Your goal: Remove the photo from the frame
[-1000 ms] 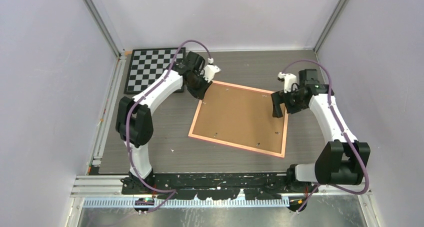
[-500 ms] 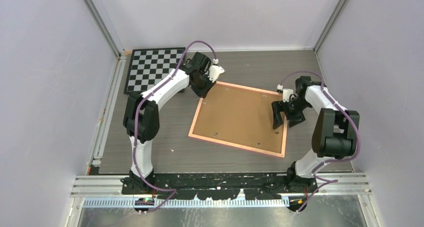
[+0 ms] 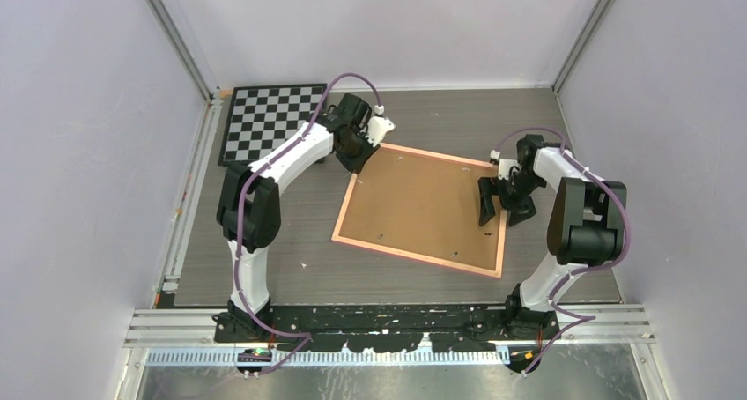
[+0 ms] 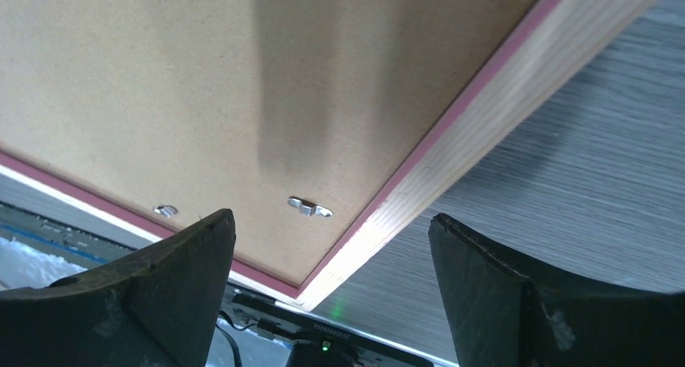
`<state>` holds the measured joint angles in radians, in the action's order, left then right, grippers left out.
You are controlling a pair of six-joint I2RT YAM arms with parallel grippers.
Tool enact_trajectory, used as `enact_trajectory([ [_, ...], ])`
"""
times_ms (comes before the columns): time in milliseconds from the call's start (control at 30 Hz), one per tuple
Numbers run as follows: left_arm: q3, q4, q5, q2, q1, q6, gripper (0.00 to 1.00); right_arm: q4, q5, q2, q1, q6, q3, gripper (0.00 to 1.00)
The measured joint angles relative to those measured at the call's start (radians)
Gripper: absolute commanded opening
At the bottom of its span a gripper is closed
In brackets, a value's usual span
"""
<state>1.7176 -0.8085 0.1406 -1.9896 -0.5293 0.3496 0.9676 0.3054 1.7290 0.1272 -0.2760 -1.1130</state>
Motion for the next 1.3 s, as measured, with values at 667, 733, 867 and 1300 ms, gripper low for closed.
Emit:
enact_trajectory([
  [667,-0.027,0.005,-0.006,0.029,0.051,0.031,0.0,-0.04,-0.048,0.107,-0.157,0.154,-0.082,0.86],
  [733,-0.039,0.007,-0.01,0.039,0.061,0.04,0.0,-0.05,-0.045,0.119,-0.166,0.171,-0.094,0.86],
  [867,-0.069,0.012,-0.031,0.055,0.074,0.058,0.0,-0.061,-0.045,0.128,-0.171,0.198,-0.102,0.86],
  [1300,-0.09,0.057,-0.031,0.057,0.072,0.074,0.0,-0.183,0.053,-0.079,-0.276,0.212,-0.154,0.87],
])
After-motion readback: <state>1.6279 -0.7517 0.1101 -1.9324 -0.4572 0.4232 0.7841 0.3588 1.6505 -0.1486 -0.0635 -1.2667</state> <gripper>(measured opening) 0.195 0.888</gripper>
